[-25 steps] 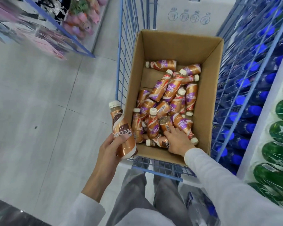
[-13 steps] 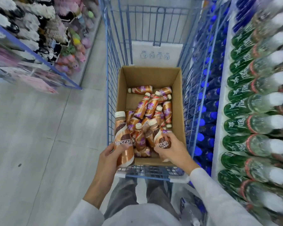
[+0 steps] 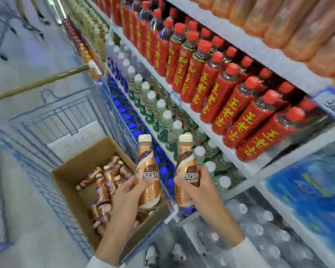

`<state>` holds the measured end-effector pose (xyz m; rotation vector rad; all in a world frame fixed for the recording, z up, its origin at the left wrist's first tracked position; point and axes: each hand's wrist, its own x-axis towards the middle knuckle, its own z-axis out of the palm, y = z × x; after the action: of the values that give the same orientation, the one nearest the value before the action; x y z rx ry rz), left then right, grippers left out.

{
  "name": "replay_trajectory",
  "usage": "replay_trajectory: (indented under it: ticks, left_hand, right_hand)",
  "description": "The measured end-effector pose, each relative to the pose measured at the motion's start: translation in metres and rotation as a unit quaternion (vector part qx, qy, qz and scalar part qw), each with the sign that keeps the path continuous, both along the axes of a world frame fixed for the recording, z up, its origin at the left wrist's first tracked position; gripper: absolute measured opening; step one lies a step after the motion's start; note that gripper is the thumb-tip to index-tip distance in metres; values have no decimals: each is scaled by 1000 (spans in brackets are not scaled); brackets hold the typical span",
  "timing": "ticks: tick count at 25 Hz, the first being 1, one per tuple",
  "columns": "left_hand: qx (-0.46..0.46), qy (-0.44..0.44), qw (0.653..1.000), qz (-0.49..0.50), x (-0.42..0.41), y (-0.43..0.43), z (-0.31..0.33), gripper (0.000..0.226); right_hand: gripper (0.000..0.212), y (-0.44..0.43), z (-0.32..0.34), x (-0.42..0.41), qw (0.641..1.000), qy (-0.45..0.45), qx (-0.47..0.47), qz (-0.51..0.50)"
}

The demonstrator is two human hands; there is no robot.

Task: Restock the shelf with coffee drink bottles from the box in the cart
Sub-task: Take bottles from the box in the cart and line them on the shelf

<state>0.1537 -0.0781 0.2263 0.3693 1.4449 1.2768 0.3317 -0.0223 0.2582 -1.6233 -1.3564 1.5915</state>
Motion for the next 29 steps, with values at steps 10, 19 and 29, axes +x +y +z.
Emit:
replay_trajectory:
  ticks: [10, 19, 29]
  left_hand:
    - [152, -8, 934, -323, 201, 45, 85, 52]
    - [247, -18, 862, -443, 417, 11, 164, 39]
    - [411, 68, 795, -442, 548, 24, 221, 31]
  right_hand:
    - [33, -76, 94, 195, 949, 34, 125, -288]
    - [37, -167, 163, 385, 866, -9, 233, -442]
    - [56, -151, 208, 506, 835, -80, 338, -427]
